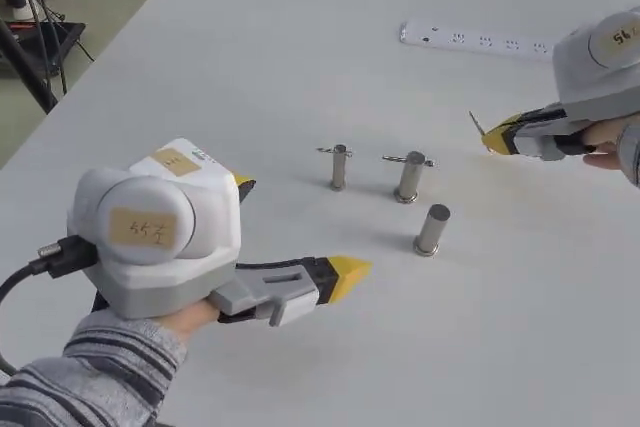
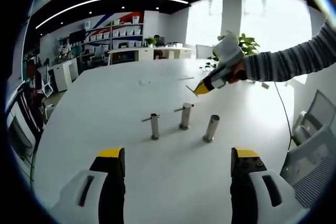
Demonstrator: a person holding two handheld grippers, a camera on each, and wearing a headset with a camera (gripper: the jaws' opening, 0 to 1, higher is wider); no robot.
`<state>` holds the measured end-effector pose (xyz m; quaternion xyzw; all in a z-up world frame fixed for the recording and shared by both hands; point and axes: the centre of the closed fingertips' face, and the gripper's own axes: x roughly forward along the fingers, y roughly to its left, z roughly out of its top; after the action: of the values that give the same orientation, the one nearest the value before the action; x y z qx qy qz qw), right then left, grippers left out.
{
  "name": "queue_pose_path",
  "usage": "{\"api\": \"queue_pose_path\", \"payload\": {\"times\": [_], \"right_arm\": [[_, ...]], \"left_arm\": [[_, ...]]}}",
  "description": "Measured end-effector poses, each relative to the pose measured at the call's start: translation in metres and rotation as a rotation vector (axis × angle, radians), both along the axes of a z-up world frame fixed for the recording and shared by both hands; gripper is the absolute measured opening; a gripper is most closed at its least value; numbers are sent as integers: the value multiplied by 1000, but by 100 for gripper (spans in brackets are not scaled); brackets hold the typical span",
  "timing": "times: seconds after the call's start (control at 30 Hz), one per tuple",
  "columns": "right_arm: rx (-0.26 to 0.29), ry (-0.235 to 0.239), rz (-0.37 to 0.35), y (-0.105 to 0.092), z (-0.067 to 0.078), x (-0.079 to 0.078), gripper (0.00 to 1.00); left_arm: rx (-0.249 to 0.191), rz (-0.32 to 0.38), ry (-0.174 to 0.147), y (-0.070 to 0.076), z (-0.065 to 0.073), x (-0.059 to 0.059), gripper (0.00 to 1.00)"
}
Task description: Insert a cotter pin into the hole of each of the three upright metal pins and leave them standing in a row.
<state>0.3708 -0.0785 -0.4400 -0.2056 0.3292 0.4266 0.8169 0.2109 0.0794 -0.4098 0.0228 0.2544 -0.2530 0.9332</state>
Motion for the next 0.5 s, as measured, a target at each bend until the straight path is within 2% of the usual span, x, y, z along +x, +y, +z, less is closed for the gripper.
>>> {"api": "queue_pose_path", "payload": {"times": [0.3,0.5], "right_arm": [[64,-98,102,20,47,-32,0],[69,-129,187,36,62,-57,0]], "left_arm": [[-27,-34,-1,-9,11,6,75],[-82,-53,5,-19,19,12,69]]}}
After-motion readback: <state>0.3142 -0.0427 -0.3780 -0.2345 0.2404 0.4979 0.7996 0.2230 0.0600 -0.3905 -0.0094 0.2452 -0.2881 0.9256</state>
